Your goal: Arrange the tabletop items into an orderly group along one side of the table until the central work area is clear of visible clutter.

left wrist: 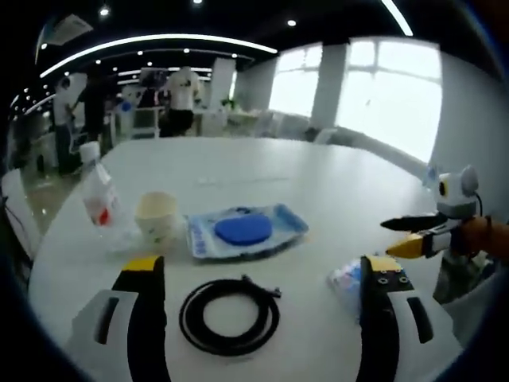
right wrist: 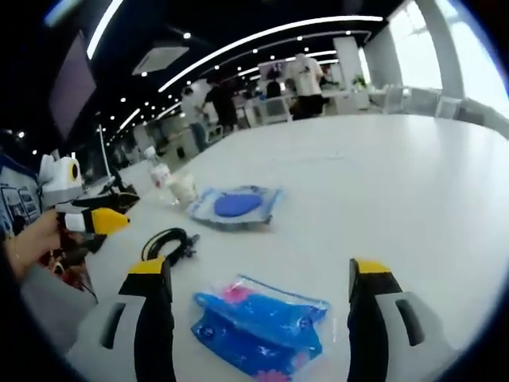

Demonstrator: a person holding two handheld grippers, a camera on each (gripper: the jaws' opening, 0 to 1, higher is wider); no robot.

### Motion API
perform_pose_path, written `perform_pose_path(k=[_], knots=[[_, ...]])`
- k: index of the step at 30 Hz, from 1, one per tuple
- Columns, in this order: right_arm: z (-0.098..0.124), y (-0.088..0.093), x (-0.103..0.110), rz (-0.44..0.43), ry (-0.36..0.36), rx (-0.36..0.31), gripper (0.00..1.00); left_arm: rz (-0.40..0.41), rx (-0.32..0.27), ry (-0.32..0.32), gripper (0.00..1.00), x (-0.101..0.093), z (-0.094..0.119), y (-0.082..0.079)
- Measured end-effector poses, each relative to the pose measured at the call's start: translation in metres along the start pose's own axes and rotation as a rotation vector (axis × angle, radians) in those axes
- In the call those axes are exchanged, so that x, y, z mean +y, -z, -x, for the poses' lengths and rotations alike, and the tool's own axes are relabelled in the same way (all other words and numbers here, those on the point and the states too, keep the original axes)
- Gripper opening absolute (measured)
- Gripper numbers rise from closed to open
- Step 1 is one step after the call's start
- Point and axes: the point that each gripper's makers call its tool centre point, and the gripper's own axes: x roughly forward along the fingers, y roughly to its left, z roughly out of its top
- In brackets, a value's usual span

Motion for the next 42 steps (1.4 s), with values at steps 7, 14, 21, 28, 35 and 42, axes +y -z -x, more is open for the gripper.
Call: perform_pose_path(k=[7, 14, 21, 28, 35, 42], knots=[[0.011, 0.014, -0.016, -0.022, 0.045, -0.027, 0.81, 0.013, -0.010, 0.017, 0.99, -0.009, 0.014, -0.001], [0.017, 0.031, -0.024, -0.044, 0.065, -0.017, 0.75, 0.008, -0.007, 0.020, 0.99, -0.017, 0.022, 0.000], [0.019, 0.044, -0.030, -0.050, 0.078, -0.008, 0.65, -0.002, -0.007, 0.031, 0.99, -0.026, 0.031, 0.001], [0.019, 0.057, -0.036, -0.069, 0.095, 0.002, 0.52, -0.019, 0.002, 0.028, 0.98, -0.024, 0.033, 0.006], [0.018, 0.068, -0.041, -0.072, 0.108, -0.005, 0.31, -0.027, 0.009, 0.041, 0.95, -0.028, 0.034, 0.011], [0.015, 0.074, -0.042, -0.054, 0.115, 0.008, 0.20, -0.056, 0.004, 0.044, 0.92, -0.030, 0.033, 0.010]])
